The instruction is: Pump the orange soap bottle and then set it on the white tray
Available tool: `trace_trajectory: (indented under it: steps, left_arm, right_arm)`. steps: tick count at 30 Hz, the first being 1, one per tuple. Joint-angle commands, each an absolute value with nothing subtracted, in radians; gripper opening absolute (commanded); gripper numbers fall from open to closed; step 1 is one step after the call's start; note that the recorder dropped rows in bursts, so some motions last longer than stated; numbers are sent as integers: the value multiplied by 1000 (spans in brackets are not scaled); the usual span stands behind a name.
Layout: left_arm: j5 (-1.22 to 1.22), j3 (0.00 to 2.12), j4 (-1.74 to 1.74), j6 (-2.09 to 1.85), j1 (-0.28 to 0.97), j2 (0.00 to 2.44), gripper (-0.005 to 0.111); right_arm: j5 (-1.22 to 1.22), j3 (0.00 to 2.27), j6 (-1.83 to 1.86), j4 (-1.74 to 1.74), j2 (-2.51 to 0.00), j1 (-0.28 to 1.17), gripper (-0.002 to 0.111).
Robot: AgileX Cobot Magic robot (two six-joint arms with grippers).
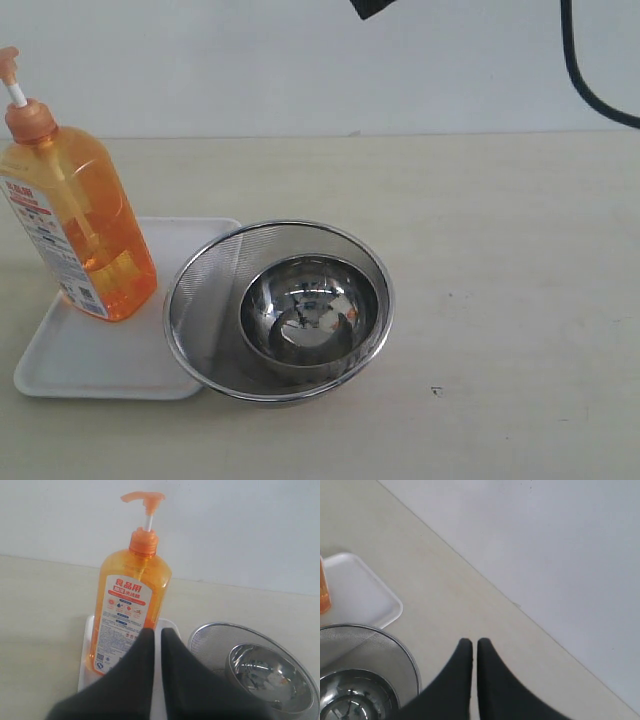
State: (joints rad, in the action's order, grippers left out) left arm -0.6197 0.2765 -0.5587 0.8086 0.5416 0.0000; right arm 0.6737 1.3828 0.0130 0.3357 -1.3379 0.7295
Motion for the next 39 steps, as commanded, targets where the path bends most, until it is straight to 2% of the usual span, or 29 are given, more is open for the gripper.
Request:
trace_trajectory:
  steps: [1, 28, 39]
  left_arm:
    - [-607, 273, -565, 815, 539, 0, 5]
    - [-605, 273, -604, 791, 539, 0, 5]
    - [-603, 273, -652, 786, 397, 0, 5]
  right_arm:
    - [669, 1378, 9, 347, -1327, 727, 0]
    - [669, 1378, 7, 347, -1327, 727, 0]
    - [669, 1378, 7, 347, -1327, 727, 0]
